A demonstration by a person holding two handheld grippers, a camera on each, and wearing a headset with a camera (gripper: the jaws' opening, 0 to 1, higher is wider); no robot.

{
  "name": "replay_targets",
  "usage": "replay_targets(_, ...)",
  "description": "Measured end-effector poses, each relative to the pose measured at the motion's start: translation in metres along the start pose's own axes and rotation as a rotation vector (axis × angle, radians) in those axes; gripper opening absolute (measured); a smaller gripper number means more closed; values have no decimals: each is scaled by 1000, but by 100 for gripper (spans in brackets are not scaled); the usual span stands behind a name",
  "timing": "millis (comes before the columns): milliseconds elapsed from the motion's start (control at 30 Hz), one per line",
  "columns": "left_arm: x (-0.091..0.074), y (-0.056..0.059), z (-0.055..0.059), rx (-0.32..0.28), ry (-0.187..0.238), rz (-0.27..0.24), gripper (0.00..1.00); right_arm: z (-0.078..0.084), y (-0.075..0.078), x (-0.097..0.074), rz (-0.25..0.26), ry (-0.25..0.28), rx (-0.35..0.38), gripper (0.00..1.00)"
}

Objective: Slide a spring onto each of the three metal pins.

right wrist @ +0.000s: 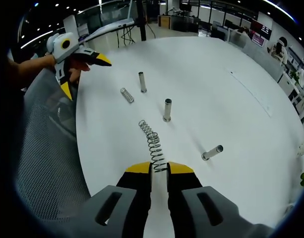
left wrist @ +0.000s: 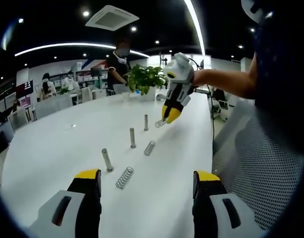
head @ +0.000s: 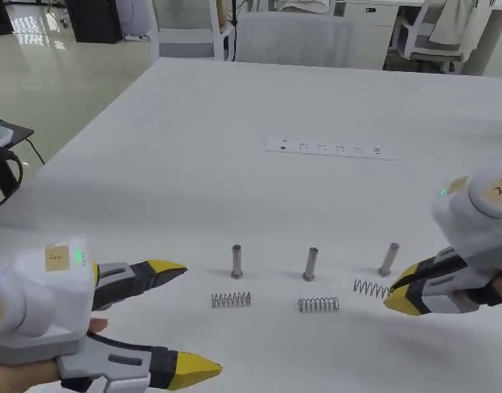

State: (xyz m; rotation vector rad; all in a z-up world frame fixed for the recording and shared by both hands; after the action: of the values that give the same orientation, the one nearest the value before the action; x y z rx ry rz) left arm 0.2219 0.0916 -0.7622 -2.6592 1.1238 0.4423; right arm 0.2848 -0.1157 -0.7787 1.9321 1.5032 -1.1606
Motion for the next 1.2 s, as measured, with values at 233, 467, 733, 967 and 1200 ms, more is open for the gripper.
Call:
replay_targets(233,0,-6,-17,17,15,16,67,-14,-5,-5,-4,-1,-42,9)
replay_targets(467,9,-3,-38,45,49,48,65,-24,-10,-7,-11,-4,-71,9)
replay_targets(733,25,-2,-51,46,64,87,60,-41,-19,-6,-26,-3,-109,9)
replay_targets(967,37,6,-50,49,44,131,56,-51,-28,1,-47,-21,-144,9)
replay_targets(1200,49,17,-48,58,43,167,48,-54,-34,11,-68,-53,-175,9)
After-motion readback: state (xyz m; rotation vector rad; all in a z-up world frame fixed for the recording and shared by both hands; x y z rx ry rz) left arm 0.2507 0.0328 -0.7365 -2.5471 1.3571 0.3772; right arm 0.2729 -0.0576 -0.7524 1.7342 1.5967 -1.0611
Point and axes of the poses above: the centre of the closed fingertips' face, and the gripper's own axes: x roughly forward along the fingers, y roughly to its right, z roughly out of its underside, the point moved 2 cm from there along -x, roughly backward along the fingers, and after that the axes turned 10 degrees about -z, right-handed, at the moved point
